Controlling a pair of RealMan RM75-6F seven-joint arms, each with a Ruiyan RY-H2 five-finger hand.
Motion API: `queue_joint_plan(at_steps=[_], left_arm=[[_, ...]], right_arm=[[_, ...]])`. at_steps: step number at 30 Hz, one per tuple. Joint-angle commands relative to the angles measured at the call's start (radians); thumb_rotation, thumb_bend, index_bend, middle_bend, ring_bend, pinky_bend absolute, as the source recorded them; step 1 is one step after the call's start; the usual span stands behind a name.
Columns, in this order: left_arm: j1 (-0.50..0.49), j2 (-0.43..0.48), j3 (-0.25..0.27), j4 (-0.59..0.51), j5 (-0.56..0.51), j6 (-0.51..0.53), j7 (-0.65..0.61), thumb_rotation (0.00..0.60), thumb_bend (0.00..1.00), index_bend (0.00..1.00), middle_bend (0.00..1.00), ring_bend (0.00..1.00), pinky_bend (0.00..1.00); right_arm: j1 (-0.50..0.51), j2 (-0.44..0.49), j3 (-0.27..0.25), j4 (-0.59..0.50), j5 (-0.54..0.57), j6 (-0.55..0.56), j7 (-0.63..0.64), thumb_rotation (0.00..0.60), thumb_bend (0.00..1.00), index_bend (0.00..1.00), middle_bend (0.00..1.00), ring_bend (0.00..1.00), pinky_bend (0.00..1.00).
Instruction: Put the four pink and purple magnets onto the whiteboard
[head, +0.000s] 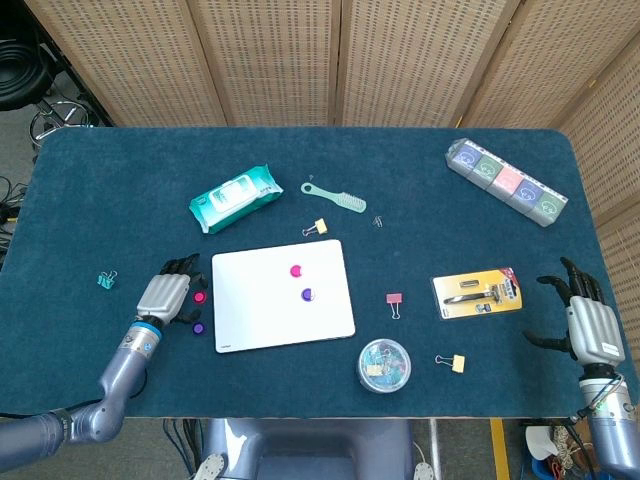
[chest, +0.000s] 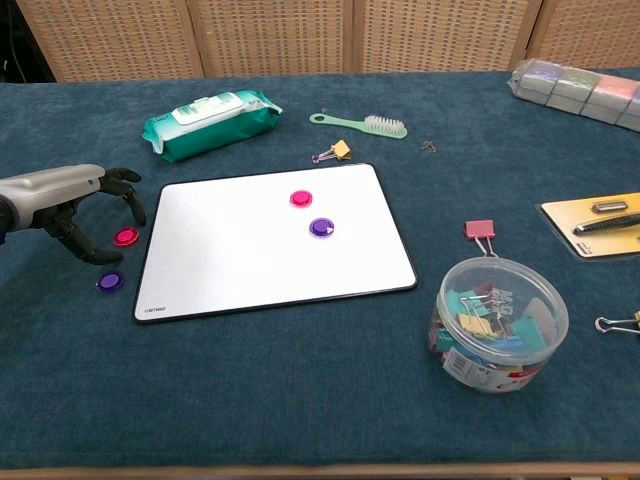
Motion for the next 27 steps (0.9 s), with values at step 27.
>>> queue_joint_plan(at_steps=[27], left_arm=[[0.005, -0.031, 0.010, 0.031, -0.014, 0.031, 0.002, 0.600, 0.39, 0.59, 0.00, 0.00, 0.00]], right_arm=[[-0.026, 0.016, 0.039, 0.000, 0.006, -0.015, 0.035, 0.600, 0.05, 0.25, 0.00, 0.00, 0.00]])
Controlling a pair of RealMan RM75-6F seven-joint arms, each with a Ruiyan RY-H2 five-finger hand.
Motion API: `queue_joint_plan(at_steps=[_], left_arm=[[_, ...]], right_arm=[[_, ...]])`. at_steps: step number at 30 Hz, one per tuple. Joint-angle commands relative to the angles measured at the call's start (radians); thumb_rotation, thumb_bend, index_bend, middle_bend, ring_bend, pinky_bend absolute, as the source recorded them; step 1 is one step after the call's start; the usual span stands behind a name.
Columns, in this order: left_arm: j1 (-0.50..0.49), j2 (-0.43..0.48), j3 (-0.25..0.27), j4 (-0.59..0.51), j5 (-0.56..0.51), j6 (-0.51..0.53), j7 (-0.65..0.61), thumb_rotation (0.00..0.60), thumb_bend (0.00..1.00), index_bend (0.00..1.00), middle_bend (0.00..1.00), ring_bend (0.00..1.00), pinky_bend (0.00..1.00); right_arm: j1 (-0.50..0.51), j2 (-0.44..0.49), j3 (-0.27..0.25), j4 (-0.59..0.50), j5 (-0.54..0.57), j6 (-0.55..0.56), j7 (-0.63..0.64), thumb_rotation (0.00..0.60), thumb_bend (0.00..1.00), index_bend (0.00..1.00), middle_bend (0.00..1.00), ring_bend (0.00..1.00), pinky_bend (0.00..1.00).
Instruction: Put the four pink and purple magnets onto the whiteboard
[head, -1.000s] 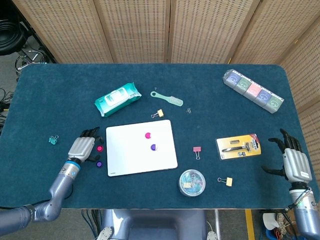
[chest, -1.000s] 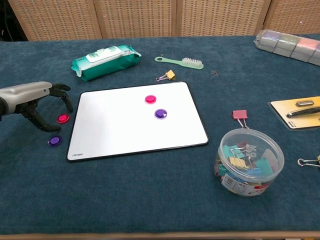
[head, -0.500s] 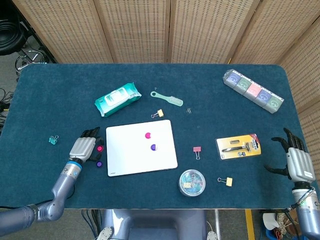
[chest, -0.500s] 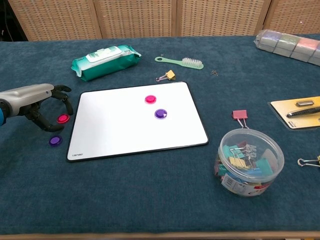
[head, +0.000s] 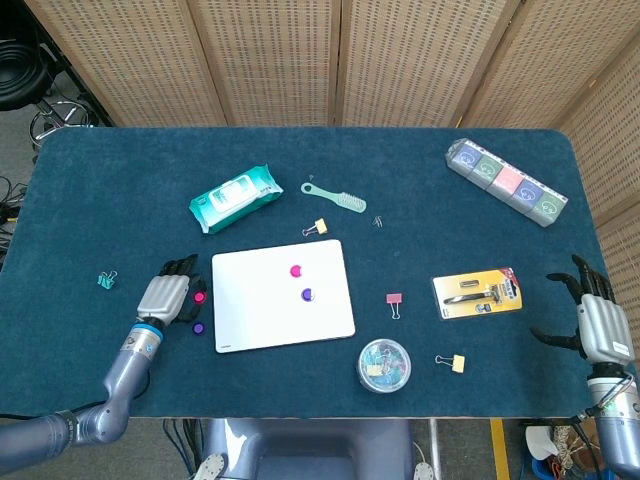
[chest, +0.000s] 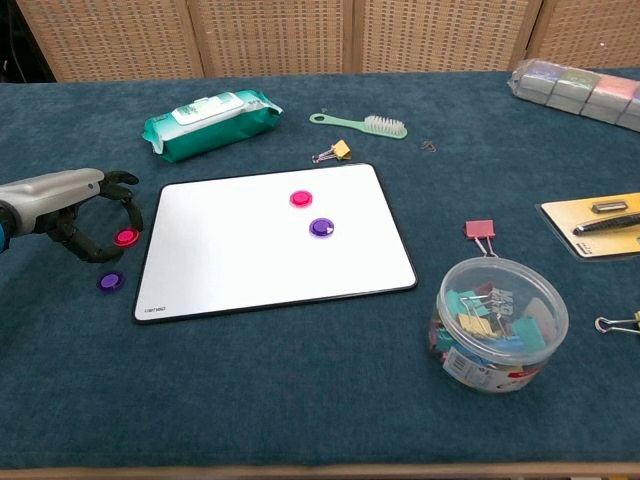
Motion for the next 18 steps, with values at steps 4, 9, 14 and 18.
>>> queue_joint_plan(at_steps=[4, 9, 14, 18], left_arm=[[0.004, -0.003, 0.000, 0.002, 0.003, 0.011, -0.001, 0.600, 0.40, 0.61, 0.00, 0.00, 0.00], [0.006, -0.010, -0.004, 0.009, 0.003, 0.017, -0.003, 0.600, 0.42, 0.64, 0.00, 0.00, 0.00], [0.007, -0.016, -0.005, 0.015, 0.005, 0.022, -0.001, 0.600, 0.42, 0.67, 0.00, 0.00, 0.00], [0.014, -0.023, -0.010, 0.020, 0.022, 0.039, -0.018, 0.600, 0.42, 0.68, 0.00, 0.00, 0.00]], right_arm=[[-0.003, 0.001, 0.004, 0.000, 0.000, -0.001, 0.000, 0.600, 0.05, 0.25, 0.00, 0.00, 0.00], [-0.005, 0.001, 0.006, 0.000, 0.001, -0.002, -0.001, 0.600, 0.05, 0.26, 0.00, 0.00, 0.00], [-0.006, 0.001, 0.009, -0.001, 0.001, -0.006, 0.000, 0.600, 0.05, 0.26, 0.00, 0.00, 0.00], [-0.008, 0.002, 0.011, -0.001, -0.002, -0.009, 0.003, 0.600, 0.05, 0.26, 0.00, 0.00, 0.00]])
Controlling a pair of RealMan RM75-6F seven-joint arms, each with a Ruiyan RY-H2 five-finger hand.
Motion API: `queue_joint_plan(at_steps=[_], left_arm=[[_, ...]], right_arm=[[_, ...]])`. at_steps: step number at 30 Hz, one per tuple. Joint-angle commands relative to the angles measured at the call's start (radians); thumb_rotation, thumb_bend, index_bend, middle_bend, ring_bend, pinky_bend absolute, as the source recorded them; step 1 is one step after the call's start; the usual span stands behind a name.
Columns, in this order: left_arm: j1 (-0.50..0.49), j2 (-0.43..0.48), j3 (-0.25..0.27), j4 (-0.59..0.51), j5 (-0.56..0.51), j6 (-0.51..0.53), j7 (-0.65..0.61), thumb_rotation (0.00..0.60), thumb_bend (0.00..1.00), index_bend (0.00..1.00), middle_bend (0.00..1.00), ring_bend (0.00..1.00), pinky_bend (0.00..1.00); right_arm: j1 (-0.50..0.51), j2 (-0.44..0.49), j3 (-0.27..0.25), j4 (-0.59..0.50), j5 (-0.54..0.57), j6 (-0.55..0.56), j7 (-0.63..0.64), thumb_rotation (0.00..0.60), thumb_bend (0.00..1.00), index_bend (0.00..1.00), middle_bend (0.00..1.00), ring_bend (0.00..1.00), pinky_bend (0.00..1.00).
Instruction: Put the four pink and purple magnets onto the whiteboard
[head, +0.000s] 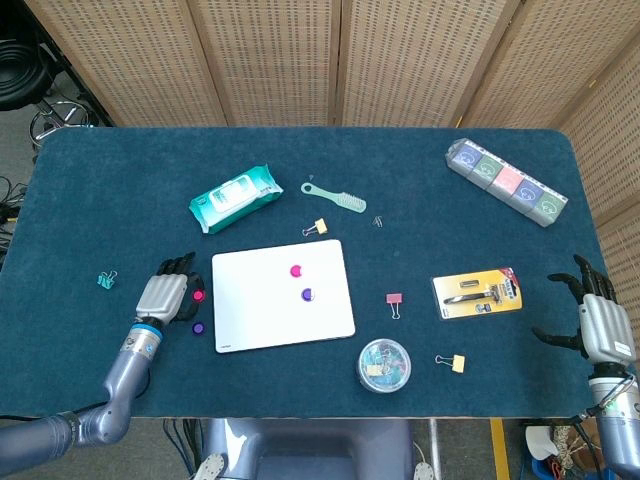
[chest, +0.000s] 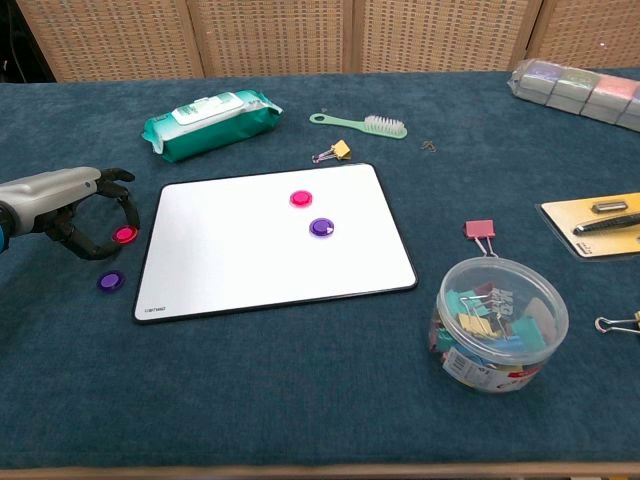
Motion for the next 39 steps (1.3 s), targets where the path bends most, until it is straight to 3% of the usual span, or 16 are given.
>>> queue_joint_plan(at_steps=[1, 11, 21, 30, 39], left_arm=[[0.006, -0.002, -0.003, 0.002, 0.011, 0.010, -0.012, 0.600, 0.43, 0.68, 0.00, 0.00, 0.00], [0.002, 0.019, -0.031, -0.025, 0.018, 0.013, -0.028, 0.600, 0.42, 0.68, 0.00, 0.00, 0.00], [-0.101, -0.034, -0.095, 0.016, 0.028, -0.033, 0.014, 0.600, 0.43, 0.68, 0.00, 0.00, 0.00], [-0.157, -0.107, -0.084, 0.063, 0.018, -0.060, 0.065, 0.600, 0.43, 0.68, 0.00, 0.00, 0.00], [-0.156, -0.117, -0.063, 0.038, 0.025, -0.031, 0.090, 0.600, 0.43, 0.68, 0.00, 0.00, 0.00]], right_arm=[[-0.001, 0.000, 0.000, 0.000, -0.001, -0.001, 0.000, 0.600, 0.05, 0.26, 0.00, 0.00, 0.00], [-0.003, 0.001, 0.004, -0.003, -0.002, -0.006, 0.000, 0.600, 0.05, 0.27, 0.00, 0.00, 0.00], [-0.005, 0.006, 0.007, -0.006, -0.004, -0.011, 0.009, 0.600, 0.05, 0.27, 0.00, 0.00, 0.00], [-0.007, 0.008, 0.009, -0.009, 0.000, -0.015, 0.007, 0.600, 0.05, 0.27, 0.00, 0.00, 0.00], [-0.008, 0.011, 0.012, -0.010, 0.000, -0.017, 0.011, 0.600, 0.05, 0.27, 0.00, 0.00, 0.00]])
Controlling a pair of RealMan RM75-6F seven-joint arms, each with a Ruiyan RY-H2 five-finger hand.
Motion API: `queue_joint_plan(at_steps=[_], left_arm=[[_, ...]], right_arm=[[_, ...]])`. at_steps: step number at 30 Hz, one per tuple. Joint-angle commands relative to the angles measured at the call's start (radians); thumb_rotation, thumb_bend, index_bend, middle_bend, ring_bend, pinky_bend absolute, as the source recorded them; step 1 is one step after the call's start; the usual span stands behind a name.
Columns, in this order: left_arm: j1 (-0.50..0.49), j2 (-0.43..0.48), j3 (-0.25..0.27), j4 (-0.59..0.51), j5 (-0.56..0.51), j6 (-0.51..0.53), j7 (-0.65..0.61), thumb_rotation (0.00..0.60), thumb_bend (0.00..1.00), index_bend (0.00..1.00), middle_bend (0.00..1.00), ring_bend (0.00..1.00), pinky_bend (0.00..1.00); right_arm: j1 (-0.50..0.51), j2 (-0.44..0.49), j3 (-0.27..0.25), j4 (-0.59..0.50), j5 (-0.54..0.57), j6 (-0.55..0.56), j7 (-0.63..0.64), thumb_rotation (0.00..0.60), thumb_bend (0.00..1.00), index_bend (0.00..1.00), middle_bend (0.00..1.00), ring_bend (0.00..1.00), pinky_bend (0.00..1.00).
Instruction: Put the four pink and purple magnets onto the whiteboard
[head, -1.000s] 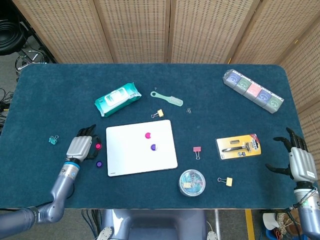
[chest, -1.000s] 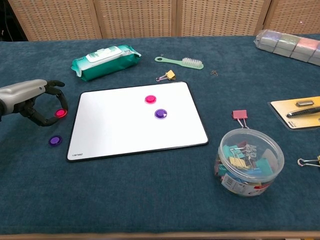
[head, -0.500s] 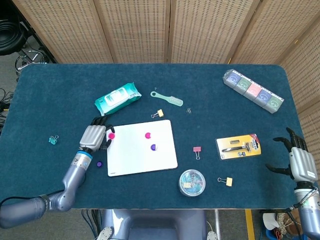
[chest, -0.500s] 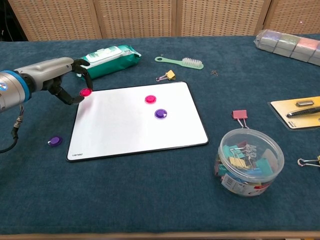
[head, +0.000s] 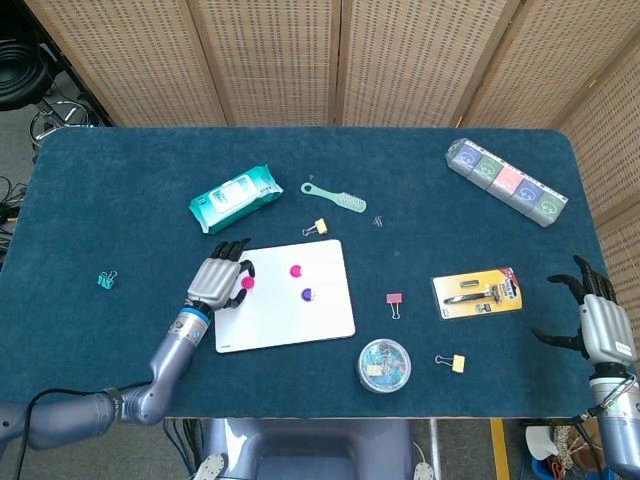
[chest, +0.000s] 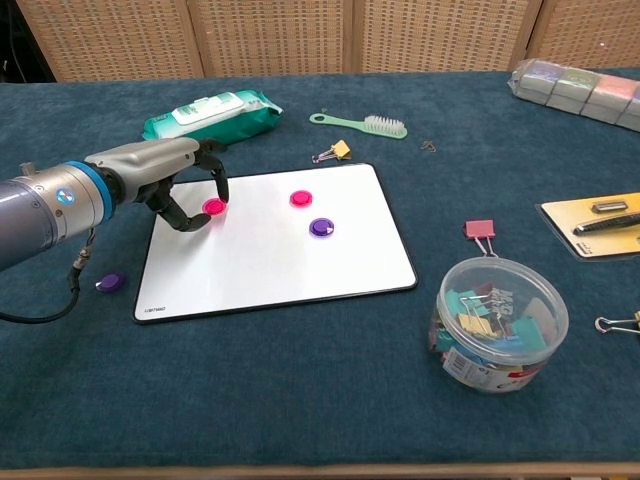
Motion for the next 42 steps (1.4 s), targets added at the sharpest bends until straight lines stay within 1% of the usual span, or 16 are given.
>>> queue_joint_plan(at_steps=[1, 7, 17, 19, 23, 24, 29, 31, 33, 37, 40, 42], left_arm=[[0.002, -0.004, 0.002, 0.001, 0.001, 0.012, 0.004, 0.600, 0.43, 0.68, 0.00, 0.00, 0.00], [-0.002, -0.017, 0.002, 0.021, -0.008, 0.019, 0.016, 0.600, 0.43, 0.68, 0.00, 0.00, 0.00], [-0.011, -0.033, 0.006, 0.036, -0.009, -0.001, 0.011, 0.600, 0.43, 0.67, 0.00, 0.00, 0.00], [-0.011, -0.032, 0.006, 0.033, -0.012, -0.003, 0.010, 0.600, 0.42, 0.64, 0.00, 0.00, 0.00], [-0.009, -0.024, 0.011, 0.026, -0.004, -0.013, -0.007, 0.600, 0.41, 0.42, 0.00, 0.00, 0.00], [-0.007, -0.022, 0.011, 0.025, -0.004, -0.015, -0.012, 0.600, 0.41, 0.38, 0.00, 0.00, 0.00], [-0.002, -0.013, 0.013, 0.025, 0.008, -0.021, -0.037, 0.600, 0.40, 0.30, 0.00, 0.00, 0.00], [0.000, -0.007, 0.014, 0.025, 0.017, -0.024, -0.051, 0.600, 0.40, 0.23, 0.00, 0.00, 0.00], [0.003, 0.000, 0.012, 0.022, 0.028, -0.026, -0.069, 0.600, 0.39, 0.20, 0.00, 0.00, 0.00], [0.015, 0.030, 0.014, 0.004, 0.072, -0.027, -0.122, 0.600, 0.39, 0.20, 0.00, 0.00, 0.00], [0.035, 0.089, 0.034, -0.024, 0.157, -0.039, -0.211, 0.600, 0.39, 0.22, 0.00, 0.00, 0.00], [0.055, 0.149, 0.061, -0.045, 0.225, -0.045, -0.273, 0.600, 0.39, 0.25, 0.00, 0.00, 0.00]], right_arm=[[-0.001, 0.001, 0.000, -0.002, -0.002, 0.002, 0.000, 0.600, 0.05, 0.27, 0.00, 0.00, 0.00], [-0.003, 0.003, 0.002, -0.004, -0.004, 0.003, 0.005, 0.600, 0.05, 0.27, 0.00, 0.00, 0.00], [-0.005, 0.006, 0.004, -0.006, -0.004, 0.004, 0.008, 0.600, 0.05, 0.27, 0.00, 0.00, 0.00], [-0.005, 0.007, 0.004, -0.005, -0.004, 0.003, 0.009, 0.600, 0.05, 0.27, 0.00, 0.00, 0.00], [-0.006, 0.008, 0.005, -0.006, -0.005, 0.003, 0.011, 0.600, 0.05, 0.27, 0.00, 0.00, 0.00], [-0.006, 0.008, 0.005, -0.006, -0.005, 0.003, 0.012, 0.600, 0.05, 0.27, 0.00, 0.00, 0.00], [-0.007, 0.009, 0.005, -0.007, -0.006, 0.003, 0.012, 0.600, 0.05, 0.27, 0.00, 0.00, 0.00], [-0.007, 0.009, 0.005, -0.008, -0.006, 0.003, 0.012, 0.600, 0.05, 0.27, 0.00, 0.00, 0.00], [-0.006, 0.009, 0.005, -0.008, -0.006, 0.002, 0.013, 0.600, 0.05, 0.27, 0.00, 0.00, 0.00], [-0.006, 0.008, 0.004, -0.008, -0.007, 0.000, 0.012, 0.600, 0.05, 0.27, 0.00, 0.00, 0.00], [-0.006, 0.009, 0.003, -0.010, -0.008, -0.002, 0.012, 0.600, 0.05, 0.27, 0.00, 0.00, 0.00], [-0.006, 0.010, 0.003, -0.012, -0.009, -0.002, 0.012, 0.600, 0.05, 0.27, 0.00, 0.00, 0.00]])
